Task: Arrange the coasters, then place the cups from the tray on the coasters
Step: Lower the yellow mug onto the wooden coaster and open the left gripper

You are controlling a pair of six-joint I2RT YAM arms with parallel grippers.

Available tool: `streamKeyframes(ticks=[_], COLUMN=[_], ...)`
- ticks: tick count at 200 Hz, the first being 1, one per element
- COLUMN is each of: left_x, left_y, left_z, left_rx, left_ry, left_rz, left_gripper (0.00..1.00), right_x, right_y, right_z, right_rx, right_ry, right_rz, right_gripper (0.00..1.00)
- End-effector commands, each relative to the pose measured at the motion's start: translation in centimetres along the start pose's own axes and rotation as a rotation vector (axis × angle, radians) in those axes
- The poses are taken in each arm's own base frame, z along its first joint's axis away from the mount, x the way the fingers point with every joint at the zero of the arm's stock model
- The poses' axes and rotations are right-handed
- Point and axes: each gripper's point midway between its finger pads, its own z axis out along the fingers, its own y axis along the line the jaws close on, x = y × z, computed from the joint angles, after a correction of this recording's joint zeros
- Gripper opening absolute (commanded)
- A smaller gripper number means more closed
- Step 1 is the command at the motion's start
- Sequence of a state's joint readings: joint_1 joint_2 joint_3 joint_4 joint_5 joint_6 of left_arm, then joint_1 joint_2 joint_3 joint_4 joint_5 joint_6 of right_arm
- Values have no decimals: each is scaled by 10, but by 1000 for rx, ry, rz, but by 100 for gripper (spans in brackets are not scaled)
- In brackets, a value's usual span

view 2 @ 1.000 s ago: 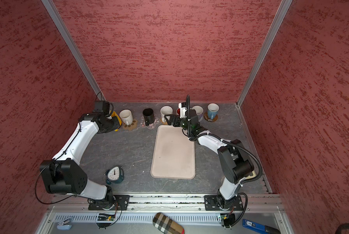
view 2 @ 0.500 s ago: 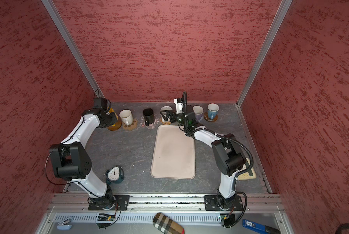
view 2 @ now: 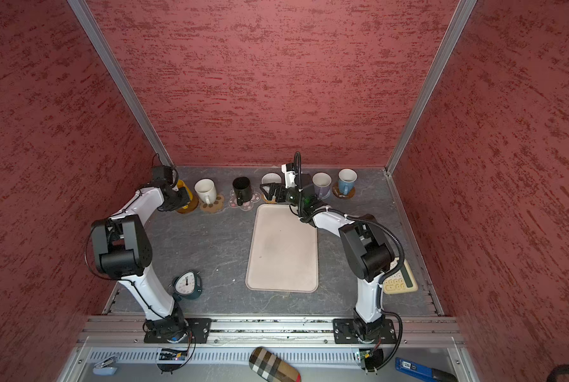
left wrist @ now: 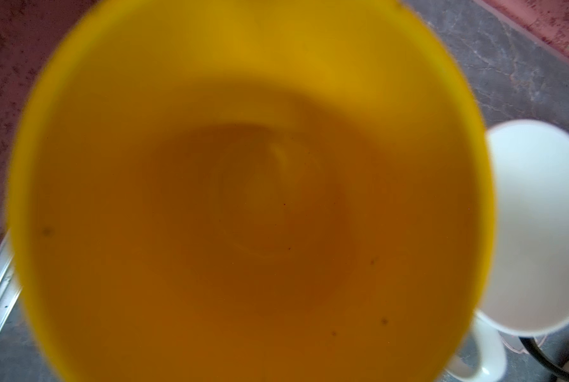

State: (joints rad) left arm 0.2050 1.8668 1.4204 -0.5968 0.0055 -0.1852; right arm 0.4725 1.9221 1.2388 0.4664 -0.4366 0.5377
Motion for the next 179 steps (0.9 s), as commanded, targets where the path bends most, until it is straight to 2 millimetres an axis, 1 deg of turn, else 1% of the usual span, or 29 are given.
streamKeyframes(ticks=[1,21,47,62,103,179], left_x=[-35,-36,-40,-39,-35,-34], left_y=[-3,2,4,4,5,5], left_z=[-4,2,3,6,14,18], left_rx=[44,42,56,60,62,57], left_ry=[-119,-112,-122,-115,-101,-84], left_rz=[-2,-20,-35,-34,-31,-24], left_gripper=[0,0,0,0,0,0], right_x=[-12,-11,-7,-5,-5,-4], right_y=[13,11,7,4,6,5], right_z=[7,9,13,14,15,15], right_rx=[-47,-46,-41,-37,-45,-42], right_ry=[-23,-18,-7,0,5,10], right_rz=[-42,-37,-31,-26,-32,-30], right_gripper=[99,99,99,99,99,99])
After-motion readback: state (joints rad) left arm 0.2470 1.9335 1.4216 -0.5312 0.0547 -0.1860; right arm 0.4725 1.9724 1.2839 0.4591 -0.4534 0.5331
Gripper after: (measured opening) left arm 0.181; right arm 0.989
